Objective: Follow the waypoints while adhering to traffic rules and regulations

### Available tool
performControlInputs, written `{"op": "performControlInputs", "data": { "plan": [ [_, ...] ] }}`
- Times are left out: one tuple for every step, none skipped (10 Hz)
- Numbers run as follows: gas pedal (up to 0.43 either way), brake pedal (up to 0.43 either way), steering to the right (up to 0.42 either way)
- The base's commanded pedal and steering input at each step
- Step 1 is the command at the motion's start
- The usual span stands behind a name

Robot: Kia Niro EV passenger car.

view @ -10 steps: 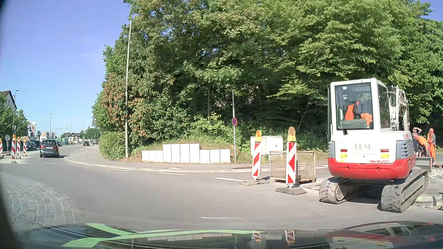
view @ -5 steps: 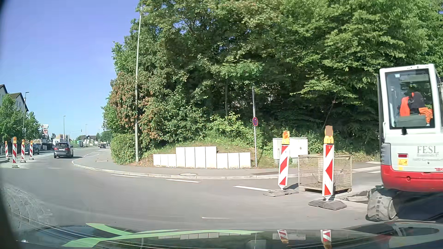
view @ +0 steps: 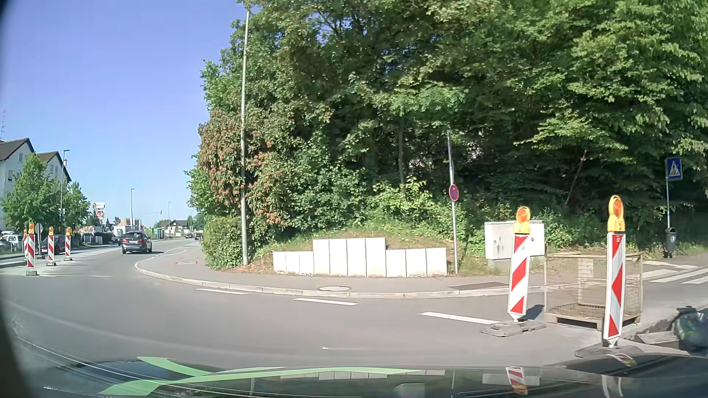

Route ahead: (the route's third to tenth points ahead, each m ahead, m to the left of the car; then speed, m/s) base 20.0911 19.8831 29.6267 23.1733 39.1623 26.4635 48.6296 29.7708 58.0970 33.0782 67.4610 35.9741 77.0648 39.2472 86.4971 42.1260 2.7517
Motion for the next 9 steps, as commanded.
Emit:
{"op": "performControlInputs", "data": {
  "plan": [
    [0.028, 0.0, -0.41],
    [0.039, 0.0, -0.435],
    [0.047, 0.0, -0.454],
    [0.047, 0.0, -0.469],
    [0.047, 0.0, -0.477],
    [0.047, 0.0, -0.479],
    [0.047, 0.0, -0.48],
    [0.047, 0.0, -0.483],
    [0.047, 0.0, -0.483]
  ]
}}
